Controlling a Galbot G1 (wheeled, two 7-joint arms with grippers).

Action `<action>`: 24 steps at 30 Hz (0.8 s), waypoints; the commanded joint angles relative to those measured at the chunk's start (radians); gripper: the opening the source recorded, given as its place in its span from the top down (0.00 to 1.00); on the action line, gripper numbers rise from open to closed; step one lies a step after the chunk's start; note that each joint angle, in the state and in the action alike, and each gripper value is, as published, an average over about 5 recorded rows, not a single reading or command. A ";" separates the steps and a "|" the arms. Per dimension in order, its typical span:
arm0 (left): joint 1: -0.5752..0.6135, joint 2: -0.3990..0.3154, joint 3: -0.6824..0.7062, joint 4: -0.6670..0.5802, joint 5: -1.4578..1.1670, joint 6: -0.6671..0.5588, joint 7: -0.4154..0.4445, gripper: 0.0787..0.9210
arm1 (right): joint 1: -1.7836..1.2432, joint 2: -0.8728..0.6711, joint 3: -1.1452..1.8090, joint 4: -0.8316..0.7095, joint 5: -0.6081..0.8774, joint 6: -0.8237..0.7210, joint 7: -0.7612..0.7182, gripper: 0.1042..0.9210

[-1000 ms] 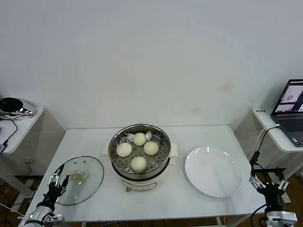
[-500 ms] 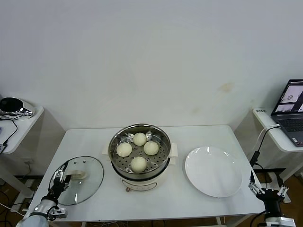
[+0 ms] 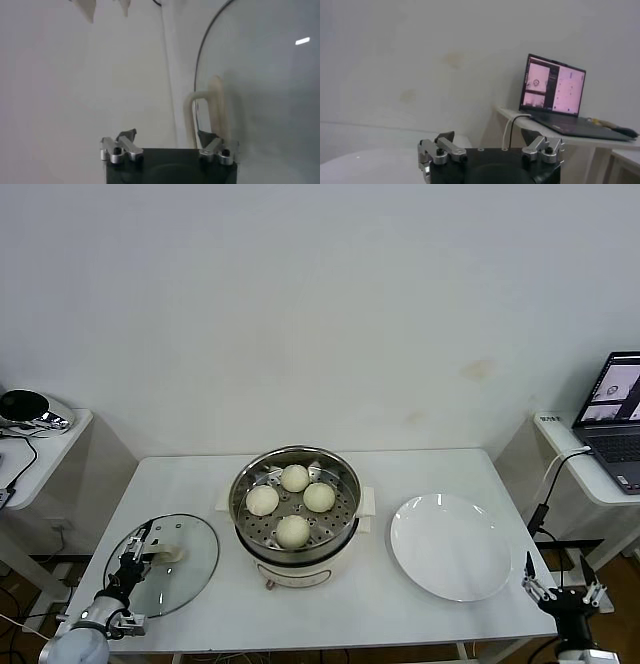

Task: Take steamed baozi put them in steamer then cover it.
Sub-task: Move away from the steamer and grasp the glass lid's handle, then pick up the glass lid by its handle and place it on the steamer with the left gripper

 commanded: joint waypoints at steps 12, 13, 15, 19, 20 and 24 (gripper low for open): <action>0.008 0.002 0.000 0.028 -0.119 -0.042 -0.036 0.74 | -0.008 -0.003 -0.030 0.011 -0.007 0.026 -0.011 0.12; 0.015 0.000 -0.007 0.014 -0.123 -0.043 -0.046 0.78 | -0.008 -0.003 -0.034 0.013 -0.008 0.027 -0.012 0.12; 0.037 -0.001 -0.022 -0.030 -0.133 -0.041 -0.061 0.84 | -0.008 -0.005 -0.044 0.015 -0.009 0.029 -0.013 0.12; 0.100 0.003 -0.065 -0.144 -0.152 -0.020 -0.069 0.92 | -0.007 -0.010 -0.062 0.019 -0.015 0.033 -0.013 0.12; 0.117 0.006 -0.077 -0.172 -0.160 -0.012 -0.065 0.93 | -0.007 -0.012 -0.065 0.022 -0.016 0.033 -0.013 0.12; 0.179 0.041 -0.126 -0.270 -0.210 0.023 -0.027 0.93 | -0.011 -0.019 -0.077 0.036 -0.017 0.032 -0.013 0.12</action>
